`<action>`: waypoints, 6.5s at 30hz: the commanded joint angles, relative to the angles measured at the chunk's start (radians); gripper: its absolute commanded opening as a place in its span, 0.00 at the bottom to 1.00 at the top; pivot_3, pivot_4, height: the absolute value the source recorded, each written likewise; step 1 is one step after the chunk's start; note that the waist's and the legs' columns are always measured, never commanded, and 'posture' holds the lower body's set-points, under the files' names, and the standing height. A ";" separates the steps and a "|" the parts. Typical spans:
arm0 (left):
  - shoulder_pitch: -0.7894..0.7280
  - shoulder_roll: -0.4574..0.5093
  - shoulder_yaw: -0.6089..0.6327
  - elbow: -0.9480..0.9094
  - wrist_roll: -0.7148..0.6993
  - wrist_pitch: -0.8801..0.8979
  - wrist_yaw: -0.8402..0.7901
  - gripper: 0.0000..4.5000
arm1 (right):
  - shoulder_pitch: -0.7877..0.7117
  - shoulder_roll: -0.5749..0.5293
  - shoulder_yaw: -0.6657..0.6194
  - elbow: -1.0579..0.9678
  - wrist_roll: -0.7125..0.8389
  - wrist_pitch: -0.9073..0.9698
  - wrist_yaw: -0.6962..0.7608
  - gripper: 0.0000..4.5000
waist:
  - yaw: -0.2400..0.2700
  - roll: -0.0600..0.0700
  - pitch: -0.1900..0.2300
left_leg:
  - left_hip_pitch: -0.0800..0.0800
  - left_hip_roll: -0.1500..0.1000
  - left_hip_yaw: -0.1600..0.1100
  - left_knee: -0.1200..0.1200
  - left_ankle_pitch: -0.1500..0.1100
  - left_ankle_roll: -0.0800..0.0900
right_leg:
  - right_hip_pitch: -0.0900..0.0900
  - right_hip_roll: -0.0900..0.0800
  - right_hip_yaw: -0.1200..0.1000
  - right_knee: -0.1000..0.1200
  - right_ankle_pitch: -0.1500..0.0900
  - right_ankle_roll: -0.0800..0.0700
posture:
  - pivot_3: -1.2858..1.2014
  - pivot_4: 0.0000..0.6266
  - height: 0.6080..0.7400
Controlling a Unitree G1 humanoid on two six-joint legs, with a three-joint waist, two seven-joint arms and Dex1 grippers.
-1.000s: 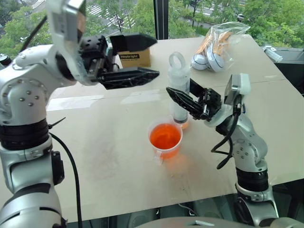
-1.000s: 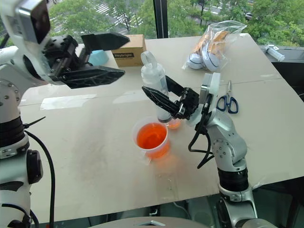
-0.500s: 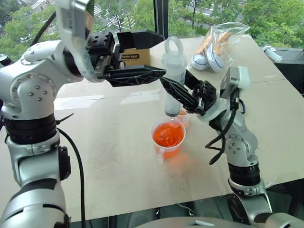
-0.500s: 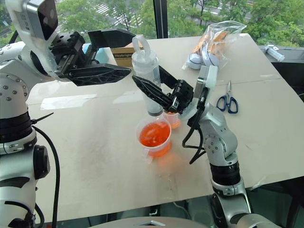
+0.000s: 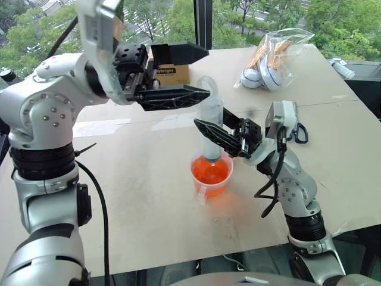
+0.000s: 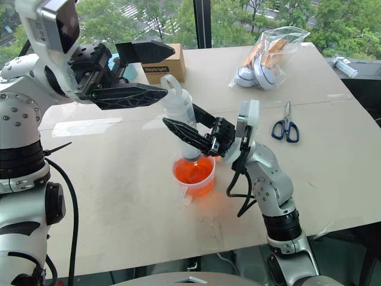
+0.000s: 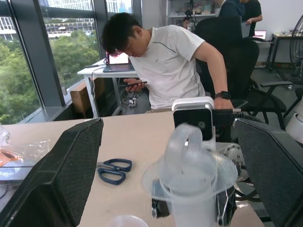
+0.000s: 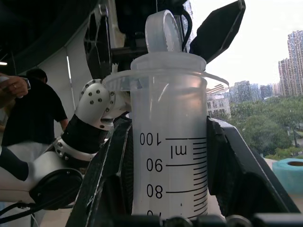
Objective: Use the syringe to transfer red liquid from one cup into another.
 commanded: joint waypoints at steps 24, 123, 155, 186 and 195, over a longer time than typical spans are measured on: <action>0.076 -0.047 -0.104 -0.017 0.154 -0.088 -0.112 0.30 | 0.049 0.002 0.015 0.060 -0.068 -0.145 0.061 0.34 | 0.002 0.000 0.000 | 0.000 0.000 0.000 0.001 0.000 0.000 | 0.000 0.000 0.001 0.001 0.000 0.000 | 0.52 0.24 1.00; -0.210 -0.234 -0.041 0.363 0.247 -0.258 -0.039 0.88 | -0.281 0.014 -0.211 0.344 -0.004 -0.198 -0.028 0.34 | 0.000 0.000 0.000 | -0.001 -0.001 0.000 0.004 0.000 0.000 | 0.000 0.000 0.000 0.002 0.000 0.000 | 0.52 0.24 1.00; -0.328 -0.419 -0.104 0.699 0.464 -0.471 -0.198 0.00 | -0.233 0.013 -0.188 0.427 -0.102 -0.306 0.074 0.34 | -0.001 -0.001 0.001 | -0.002 0.000 0.000 0.003 0.000 0.000 | -0.001 0.001 0.000 0.002 0.000 0.000 | 0.52 0.24 1.00; -0.243 -0.432 -0.185 0.705 0.566 -0.498 -0.250 0.00 | -0.278 0.020 -0.218 0.416 -0.084 -0.313 0.043 0.34 | -0.002 -0.001 0.001 | -0.002 0.000 0.000 0.003 0.000 0.000 | -0.001 0.001 0.000 0.002 0.000 0.000 | 0.52 0.24 1.00; -0.275 -0.425 -0.146 0.698 0.547 -0.483 -0.224 0.60 | -0.277 0.031 -0.215 0.422 -0.086 -0.317 0.043 0.34 | -0.003 -0.001 0.001 | -0.002 0.000 0.000 0.003 0.000 0.000 | -0.001 0.001 0.000 0.002 0.000 0.000 | 0.52 0.24 1.00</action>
